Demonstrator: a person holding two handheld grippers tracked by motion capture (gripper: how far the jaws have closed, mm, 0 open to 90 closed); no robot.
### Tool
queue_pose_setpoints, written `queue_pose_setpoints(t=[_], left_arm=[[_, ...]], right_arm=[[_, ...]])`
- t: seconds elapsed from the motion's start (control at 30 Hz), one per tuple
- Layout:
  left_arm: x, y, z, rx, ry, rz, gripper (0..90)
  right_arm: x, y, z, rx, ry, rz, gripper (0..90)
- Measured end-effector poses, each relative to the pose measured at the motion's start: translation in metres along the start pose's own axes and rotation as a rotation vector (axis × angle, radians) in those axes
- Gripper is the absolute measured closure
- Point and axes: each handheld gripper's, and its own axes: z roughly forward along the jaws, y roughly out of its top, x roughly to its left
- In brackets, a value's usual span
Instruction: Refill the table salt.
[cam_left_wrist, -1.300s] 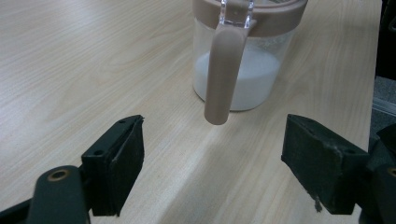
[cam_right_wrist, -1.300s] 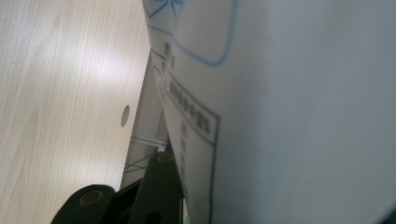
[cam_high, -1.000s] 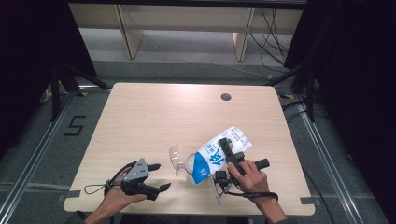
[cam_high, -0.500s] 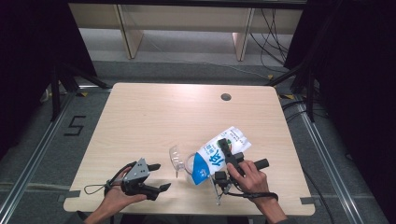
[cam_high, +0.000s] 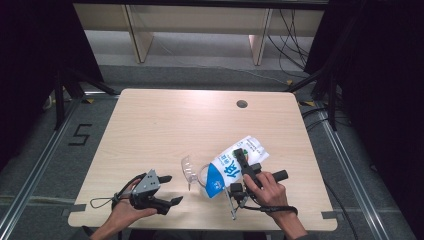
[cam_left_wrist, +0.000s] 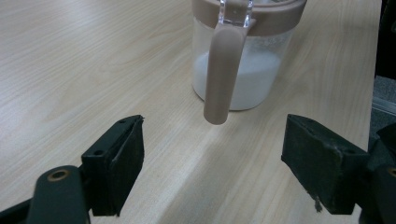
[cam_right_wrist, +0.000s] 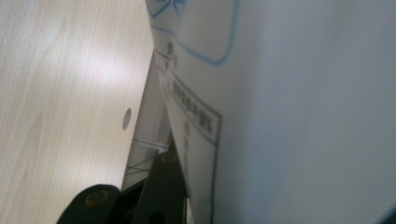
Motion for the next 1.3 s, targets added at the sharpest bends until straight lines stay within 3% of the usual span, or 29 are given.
queue_pose_setpoints(t=[0.03, 0.07, 0.17, 0.27, 0.3, 0.33, 0.4, 0.5, 0.53, 0.63, 0.7, 0.77, 0.87, 0.97, 1.0, 1.03, 1.1, 1.23, 1.3], left_arm=[[0.0001, 0.0000, 0.0000, 0.000, 0.000, 0.000, 20.7], [-0.0022, -0.0007, 0.0006, -0.006, -0.001, -0.038, 20.7], [-0.0001, 0.0001, 0.0000, 0.001, 0.003, 0.003, 20.7], [0.0000, 0.0000, 0.0000, 0.002, 0.004, 0.001, 20.7], [-0.0019, -0.0006, 0.0006, -0.005, -0.001, -0.032, 20.7], [-0.0021, -0.0007, 0.0007, -0.007, -0.002, -0.038, 20.7], [-0.0020, -0.0007, 0.0007, -0.005, -0.001, -0.036, 20.7], [-0.0001, 0.0000, 0.0002, -0.002, 0.002, -0.001, 20.7], [-0.0022, -0.0007, 0.0007, -0.006, -0.001, -0.038, 20.7], [-0.0021, -0.0007, 0.0007, -0.005, -0.001, -0.036, 20.7], [0.0000, 0.0001, 0.0000, 0.001, 0.004, 0.002, 20.7], [-0.0019, -0.0005, 0.0006, -0.004, 0.005, -0.029, 20.7], [-0.0021, -0.0006, 0.0006, -0.005, 0.001, -0.037, 20.7], [-0.0018, -0.0006, 0.0003, -0.001, 0.005, -0.029, 20.7], [-0.0002, 0.0000, 0.0001, 0.000, 0.003, -0.001, 20.7], [-0.0001, 0.0000, 0.0001, 0.000, 0.004, 0.000, 20.7], [-0.0020, -0.0007, 0.0008, -0.007, -0.002, -0.038, 20.7], [-0.0022, -0.0007, 0.0007, -0.006, 0.001, -0.036, 20.7], [0.0000, 0.0001, 0.0000, 0.001, 0.004, 0.003, 20.7]], right_arm=[[0.0000, 0.0000, 0.0000, -0.001, 0.000, 0.000, 75.4], [-0.0002, 0.0001, -0.0001, -0.001, -0.002, -0.001, 75.4], [0.0003, -0.0001, -0.0006, 0.004, -0.007, 0.007, 75.5], [-0.0001, -0.0002, -0.0004, 0.000, -0.009, 0.001, 75.5], [0.0000, -0.0003, -0.0004, 0.002, -0.008, 0.002, 75.6], [0.0001, -0.0004, -0.0006, 0.004, -0.009, 0.005, 75.6], [-0.0003, -0.0004, -0.0004, 0.001, -0.009, -0.001, 75.7], [-0.0013, -0.0006, -0.0003, -0.002, -0.014, -0.007, 75.8], [-0.0014, -0.0007, -0.0004, -0.001, -0.019, -0.004, 75.8], [-0.0016, -0.0006, -0.0006, 0.000, -0.020, -0.010, 75.9], [-0.0012, -0.0005, -0.0010, 0.004, -0.018, -0.003, 76.0], [-0.0016, -0.0005, -0.0009, 0.002, -0.018, -0.010, 76.2], [-0.0020, -0.0005, -0.0007, 0.000, -0.017, -0.014, 76.3], [-0.0026, -0.0006, -0.0007, -0.002, -0.019, -0.016, 76.5], [-0.0024, -0.0006, -0.0007, -0.001, -0.019, -0.015, 76.5], [-0.0023, -0.0006, -0.0007, 0.000, -0.018, -0.016, 76.6], [-0.0023, -0.0006, -0.0007, 0.000, -0.017, -0.015, 76.7], [-0.0025, -0.0006, -0.0007, -0.001, -0.019, -0.014, 76.9], [-0.0025, -0.0006, -0.0008, 0.000, -0.017, -0.015, 76.9]])
